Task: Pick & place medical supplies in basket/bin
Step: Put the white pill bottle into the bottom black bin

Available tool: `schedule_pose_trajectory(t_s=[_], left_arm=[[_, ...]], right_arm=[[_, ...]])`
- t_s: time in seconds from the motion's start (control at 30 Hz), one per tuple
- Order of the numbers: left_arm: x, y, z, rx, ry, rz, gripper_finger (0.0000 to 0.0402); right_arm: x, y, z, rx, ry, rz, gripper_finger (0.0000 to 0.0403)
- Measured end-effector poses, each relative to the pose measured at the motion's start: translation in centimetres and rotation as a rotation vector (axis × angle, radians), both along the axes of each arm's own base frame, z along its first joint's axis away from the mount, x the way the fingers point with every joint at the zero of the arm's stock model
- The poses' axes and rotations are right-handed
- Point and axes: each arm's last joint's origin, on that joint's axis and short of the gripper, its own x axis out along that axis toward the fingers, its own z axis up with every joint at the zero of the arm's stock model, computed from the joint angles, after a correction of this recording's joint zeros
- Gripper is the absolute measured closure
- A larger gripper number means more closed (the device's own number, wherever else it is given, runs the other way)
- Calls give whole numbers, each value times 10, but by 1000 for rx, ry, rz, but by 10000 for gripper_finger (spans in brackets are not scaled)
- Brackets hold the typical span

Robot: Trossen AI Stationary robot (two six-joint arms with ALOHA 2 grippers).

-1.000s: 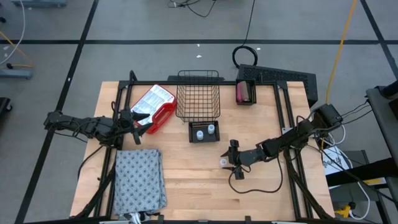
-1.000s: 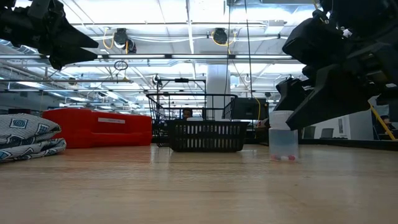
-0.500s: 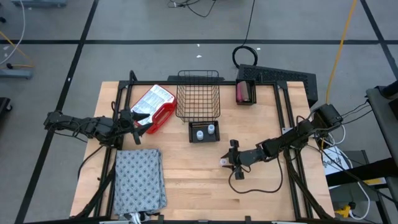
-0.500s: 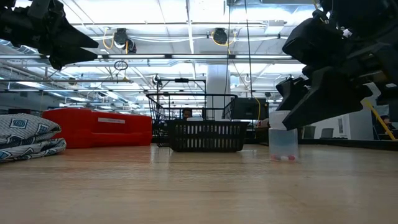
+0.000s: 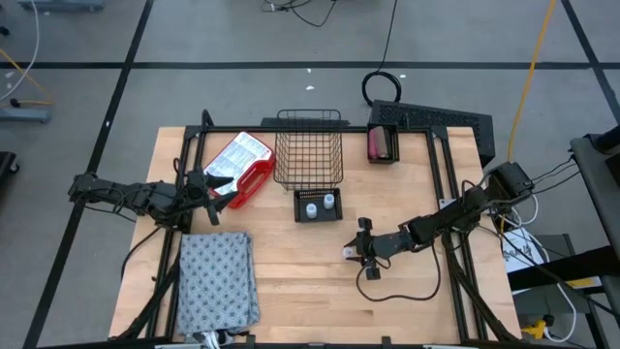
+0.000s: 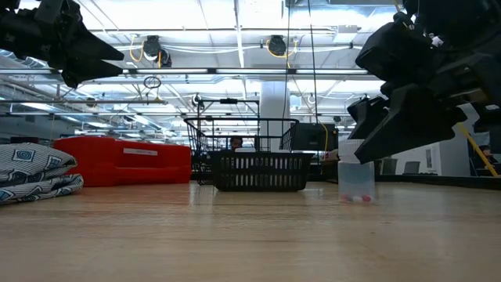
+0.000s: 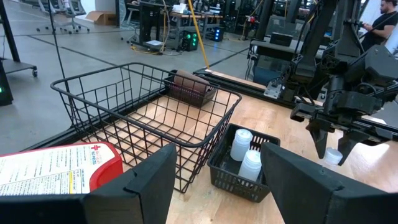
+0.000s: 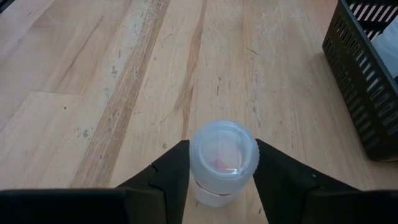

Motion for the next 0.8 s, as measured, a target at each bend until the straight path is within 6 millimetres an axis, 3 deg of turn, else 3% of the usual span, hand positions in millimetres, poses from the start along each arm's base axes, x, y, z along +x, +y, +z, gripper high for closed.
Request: schedule_pose_trajectory(t_s=[0.23,0.47,0.8], left_arm=[[0,0,0,0,0,0,158],[0,0,0,0,0,0,158],[0,0,0,0,0,0,158]], right_arm=[[1,-1,1,5,-9,-5,261],[10,-6,11,55,-130,-33,259],[38,-37,36,166,-232,-136,259]])
